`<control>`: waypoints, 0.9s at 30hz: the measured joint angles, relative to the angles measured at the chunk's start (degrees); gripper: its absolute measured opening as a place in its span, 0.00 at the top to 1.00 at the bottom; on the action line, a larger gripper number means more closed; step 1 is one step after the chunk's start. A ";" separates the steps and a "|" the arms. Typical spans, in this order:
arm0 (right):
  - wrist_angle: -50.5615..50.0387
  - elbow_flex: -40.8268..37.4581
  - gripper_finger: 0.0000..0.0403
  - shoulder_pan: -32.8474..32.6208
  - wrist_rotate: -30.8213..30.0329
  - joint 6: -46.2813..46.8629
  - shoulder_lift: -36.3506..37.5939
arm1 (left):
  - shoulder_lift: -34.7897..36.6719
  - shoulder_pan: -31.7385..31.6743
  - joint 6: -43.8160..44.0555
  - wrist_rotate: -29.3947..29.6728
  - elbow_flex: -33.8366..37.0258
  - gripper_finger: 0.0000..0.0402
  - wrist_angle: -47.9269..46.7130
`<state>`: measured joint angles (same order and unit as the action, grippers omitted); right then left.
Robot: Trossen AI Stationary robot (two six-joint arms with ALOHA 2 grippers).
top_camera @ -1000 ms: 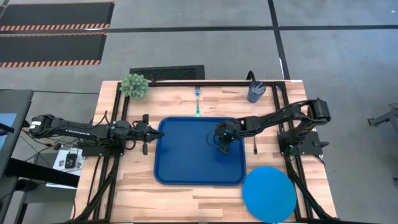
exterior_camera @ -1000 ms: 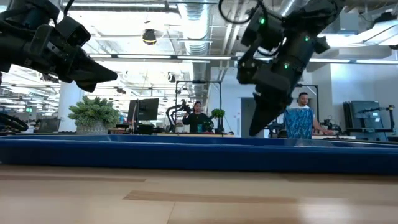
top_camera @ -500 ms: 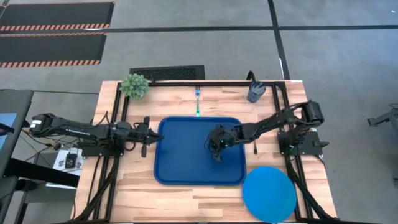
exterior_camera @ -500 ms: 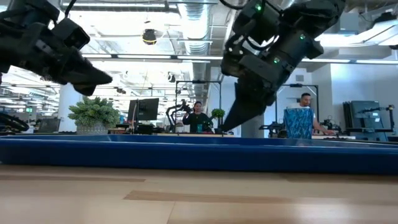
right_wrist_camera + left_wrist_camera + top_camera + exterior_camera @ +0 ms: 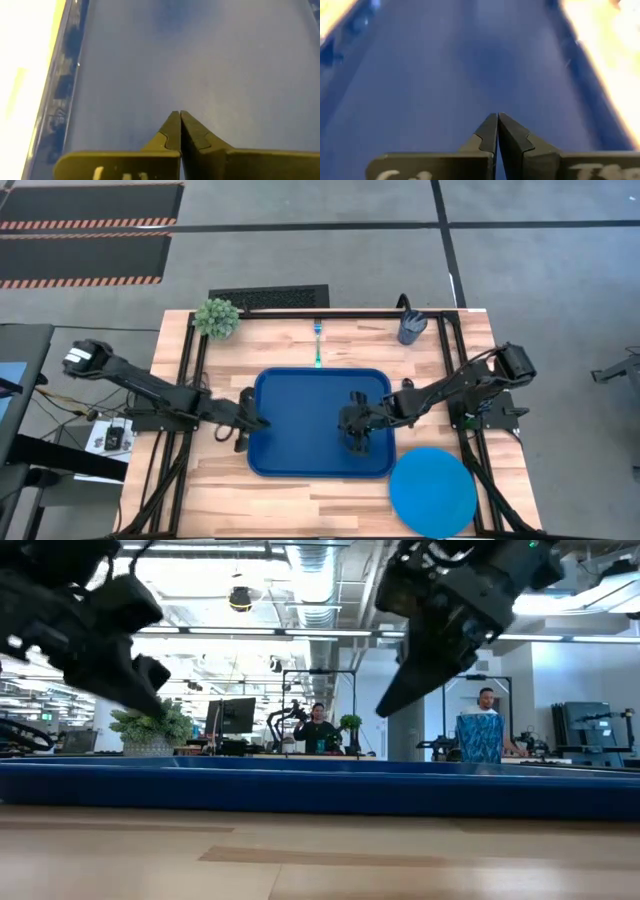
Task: Pick and place plate/cup/fork/spoon on tray
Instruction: Move the blue tray to the middle
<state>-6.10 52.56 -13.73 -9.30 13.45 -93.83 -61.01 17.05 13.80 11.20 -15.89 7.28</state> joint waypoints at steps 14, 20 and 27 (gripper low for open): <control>0.52 0.00 0.97 -2.03 -3.04 0.24 0.58 | -24.46 6.58 8.44 5.67 -11.36 1.00 -3.99; 0.30 0.00 0.97 -2.02 -2.88 1.52 0.58 | -27.67 7.70 7.37 6.56 -14.62 1.00 -4.83; 0.61 0.00 0.97 -2.00 -2.87 1.99 0.58 | -27.26 6.94 9.30 9.14 -14.71 1.00 -10.14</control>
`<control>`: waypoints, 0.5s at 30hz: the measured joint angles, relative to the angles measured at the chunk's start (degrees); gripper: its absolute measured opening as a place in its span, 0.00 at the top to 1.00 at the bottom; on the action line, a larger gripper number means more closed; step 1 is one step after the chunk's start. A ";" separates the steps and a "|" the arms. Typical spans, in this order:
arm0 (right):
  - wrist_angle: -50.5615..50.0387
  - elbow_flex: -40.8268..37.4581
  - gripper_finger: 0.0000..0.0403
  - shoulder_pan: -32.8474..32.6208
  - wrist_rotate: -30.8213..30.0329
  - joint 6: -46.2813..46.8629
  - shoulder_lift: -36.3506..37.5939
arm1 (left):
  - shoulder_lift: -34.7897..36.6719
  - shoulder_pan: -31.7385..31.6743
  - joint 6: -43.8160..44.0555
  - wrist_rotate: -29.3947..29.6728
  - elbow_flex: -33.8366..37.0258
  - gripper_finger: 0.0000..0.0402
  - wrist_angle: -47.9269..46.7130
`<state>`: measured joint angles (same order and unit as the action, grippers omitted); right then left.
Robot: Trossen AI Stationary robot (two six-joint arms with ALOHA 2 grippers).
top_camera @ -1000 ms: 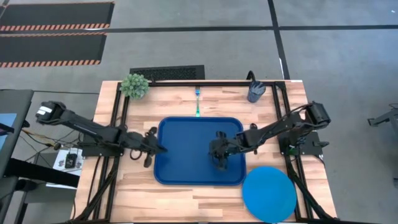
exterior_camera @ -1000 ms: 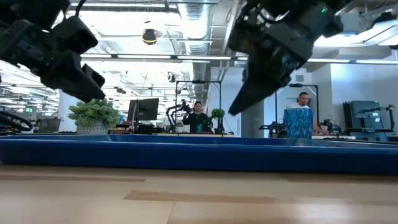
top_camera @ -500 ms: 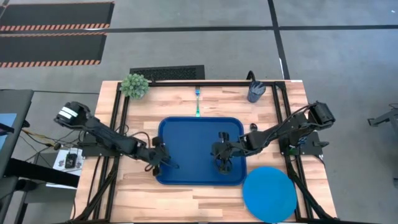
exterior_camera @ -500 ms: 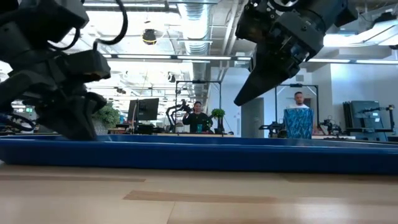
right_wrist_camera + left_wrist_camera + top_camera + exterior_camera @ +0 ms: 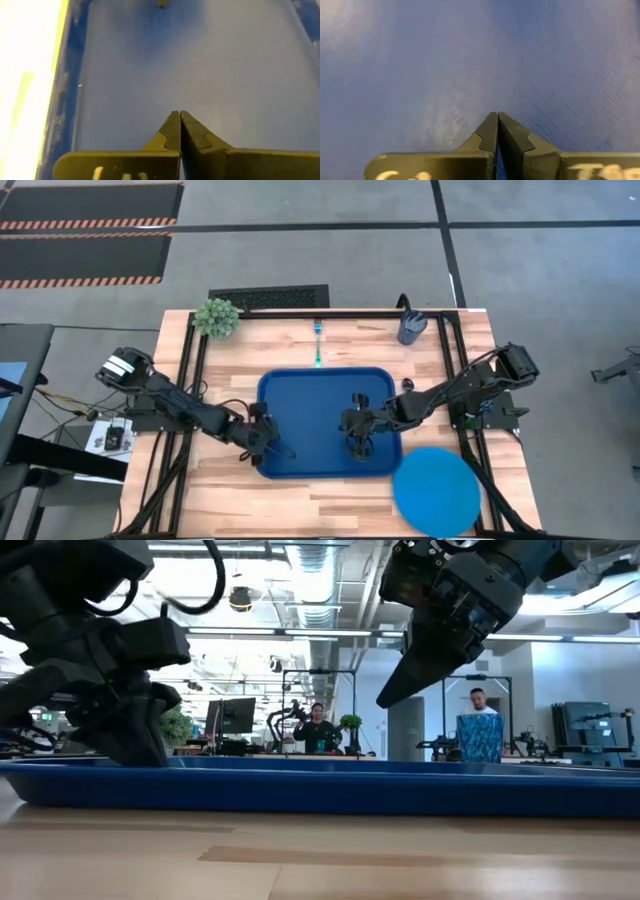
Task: Pick and place plate/cup/fork/spoon on tray
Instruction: Move the blue tray to the middle
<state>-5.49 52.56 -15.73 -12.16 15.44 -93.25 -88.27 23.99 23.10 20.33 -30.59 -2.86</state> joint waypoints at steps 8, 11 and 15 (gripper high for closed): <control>0.06 0.00 0.97 0.00 0.00 0.77 0.00 | 1.35 0.00 0.88 0.53 0.16 1.00 -0.77; 0.06 0.00 0.97 0.00 -0.01 1.05 0.00 | 3.14 0.05 1.69 0.28 0.36 1.00 -2.61; -1.67 1.36 0.96 0.00 -1.27 1.22 0.00 | 7.31 0.64 3.20 1.24 0.59 1.00 -6.00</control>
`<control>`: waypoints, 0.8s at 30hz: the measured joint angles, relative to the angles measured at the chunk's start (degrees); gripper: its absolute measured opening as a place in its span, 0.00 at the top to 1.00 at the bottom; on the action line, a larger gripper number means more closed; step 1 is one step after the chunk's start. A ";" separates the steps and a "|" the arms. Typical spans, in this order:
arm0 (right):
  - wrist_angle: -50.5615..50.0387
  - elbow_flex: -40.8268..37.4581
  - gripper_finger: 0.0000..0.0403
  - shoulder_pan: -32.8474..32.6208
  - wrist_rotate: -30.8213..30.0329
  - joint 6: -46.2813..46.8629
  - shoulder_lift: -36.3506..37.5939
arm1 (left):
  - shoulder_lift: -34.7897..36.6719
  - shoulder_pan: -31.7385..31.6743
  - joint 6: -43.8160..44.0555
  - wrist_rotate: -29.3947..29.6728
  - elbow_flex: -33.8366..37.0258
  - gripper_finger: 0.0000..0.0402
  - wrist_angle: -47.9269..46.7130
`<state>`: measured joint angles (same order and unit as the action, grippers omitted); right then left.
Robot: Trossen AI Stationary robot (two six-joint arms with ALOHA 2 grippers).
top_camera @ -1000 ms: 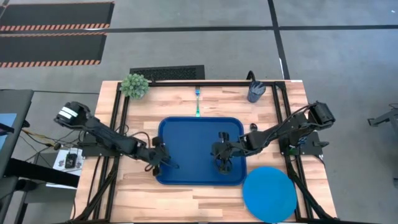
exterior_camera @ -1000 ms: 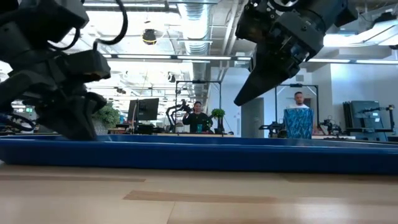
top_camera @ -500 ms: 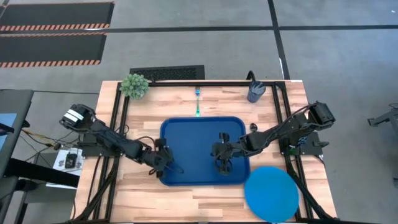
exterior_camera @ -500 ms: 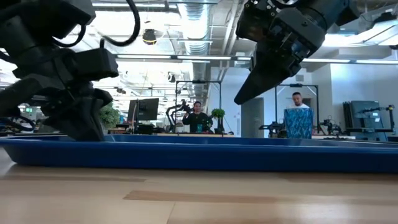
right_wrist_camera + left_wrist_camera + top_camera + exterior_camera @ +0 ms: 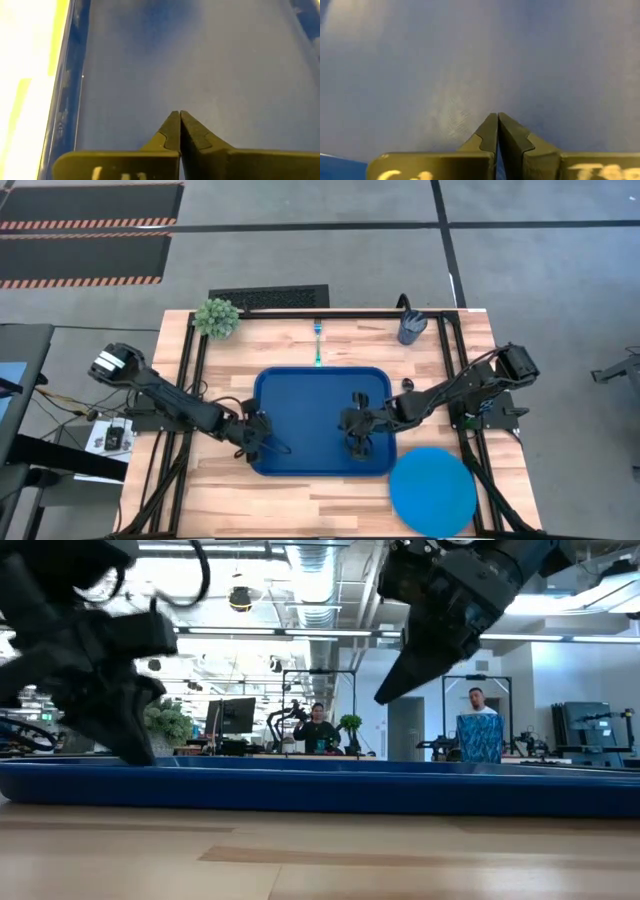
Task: Pick and place plate/cup/fork/spoon on tray
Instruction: Move the blue tray to the middle, then put the black spoon on the blue tray
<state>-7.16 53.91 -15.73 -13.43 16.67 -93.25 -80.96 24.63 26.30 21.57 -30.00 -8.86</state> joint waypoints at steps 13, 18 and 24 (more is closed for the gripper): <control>-24.89 2.39 0.92 -5.76 -14.96 14.79 10.50 | 18.53 1.89 1.12 1.91 15.12 1.00 23.67; -38.19 -1.76 0.97 -12.28 -18.40 39.25 14.88 | 24.33 1.89 -1.61 1.63 22.21 1.00 37.63; -48.17 -8.82 0.89 -16.48 -15.52 70.46 15.55 | 27.90 1.07 -4.29 3.83 22.89 1.00 37.54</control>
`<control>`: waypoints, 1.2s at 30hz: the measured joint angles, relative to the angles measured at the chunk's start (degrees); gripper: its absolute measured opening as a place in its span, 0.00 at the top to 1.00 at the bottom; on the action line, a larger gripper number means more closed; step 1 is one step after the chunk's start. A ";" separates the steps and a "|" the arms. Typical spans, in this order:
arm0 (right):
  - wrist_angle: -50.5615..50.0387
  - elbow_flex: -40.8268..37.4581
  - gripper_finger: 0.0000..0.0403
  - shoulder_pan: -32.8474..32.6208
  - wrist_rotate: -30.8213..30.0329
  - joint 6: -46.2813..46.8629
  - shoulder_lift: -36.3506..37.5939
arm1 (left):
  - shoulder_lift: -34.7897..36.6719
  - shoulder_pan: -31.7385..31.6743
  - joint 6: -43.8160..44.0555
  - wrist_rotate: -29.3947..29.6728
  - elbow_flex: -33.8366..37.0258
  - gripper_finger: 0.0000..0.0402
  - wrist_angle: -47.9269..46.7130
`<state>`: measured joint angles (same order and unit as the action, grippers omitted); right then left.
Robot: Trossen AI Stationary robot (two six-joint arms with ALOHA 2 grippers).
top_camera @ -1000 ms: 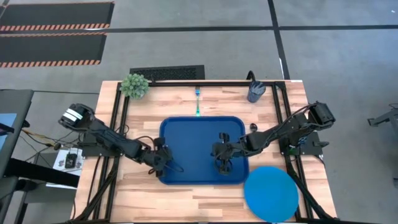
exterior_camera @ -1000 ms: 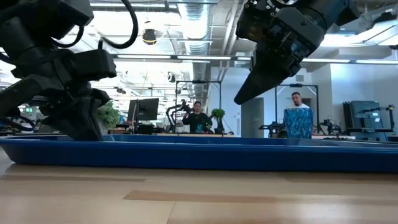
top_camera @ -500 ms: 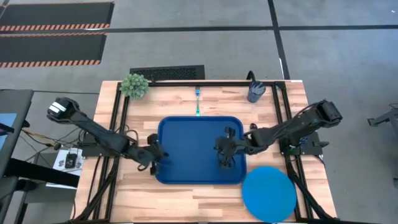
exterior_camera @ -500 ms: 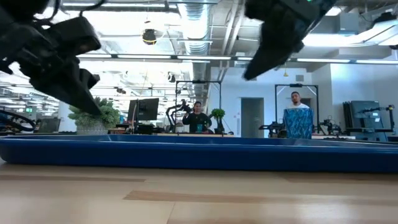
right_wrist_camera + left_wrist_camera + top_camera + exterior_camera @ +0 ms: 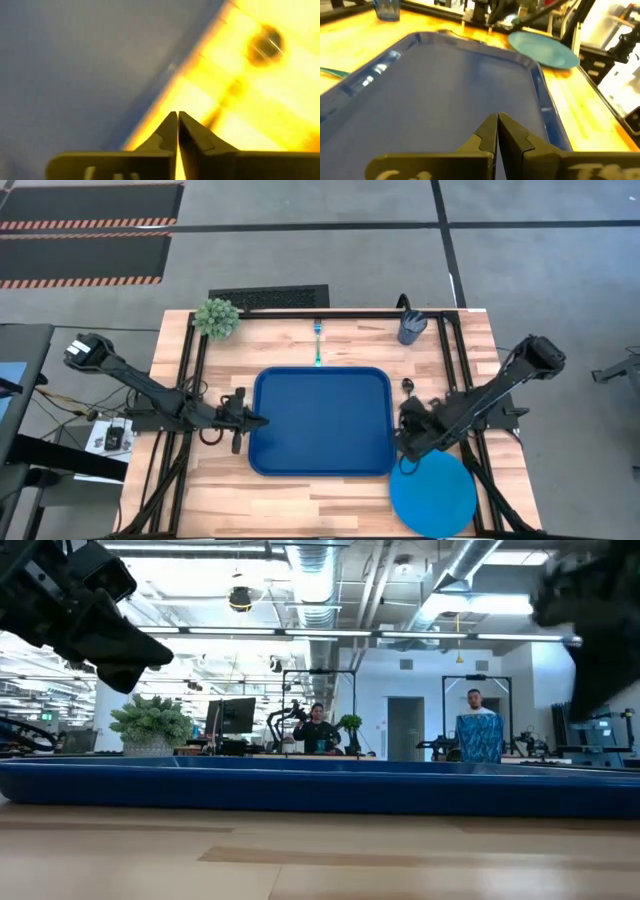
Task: Pick and place plate/cup/fork/spoon on tray
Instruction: Put the black spoon on the blue tray
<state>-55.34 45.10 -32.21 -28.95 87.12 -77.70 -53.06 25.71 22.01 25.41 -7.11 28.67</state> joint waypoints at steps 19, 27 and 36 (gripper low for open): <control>6.90 -10.89 0.62 11.44 7.85 11.49 -0.36 | 0.60 -0.36 -0.14 -0.85 -0.04 1.00 0.38; 14.37 -13.79 0.69 12.87 9.61 8.58 -0.36 | 0.60 -0.36 -0.12 -0.81 -0.04 1.00 0.38; 13.51 -14.25 0.81 12.85 9.42 8.56 -0.30 | 0.60 -0.36 0.16 -0.74 -0.07 1.00 0.90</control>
<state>-41.82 30.85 -19.35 -19.53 95.68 -78.00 -52.47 25.34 22.17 24.67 -7.18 29.57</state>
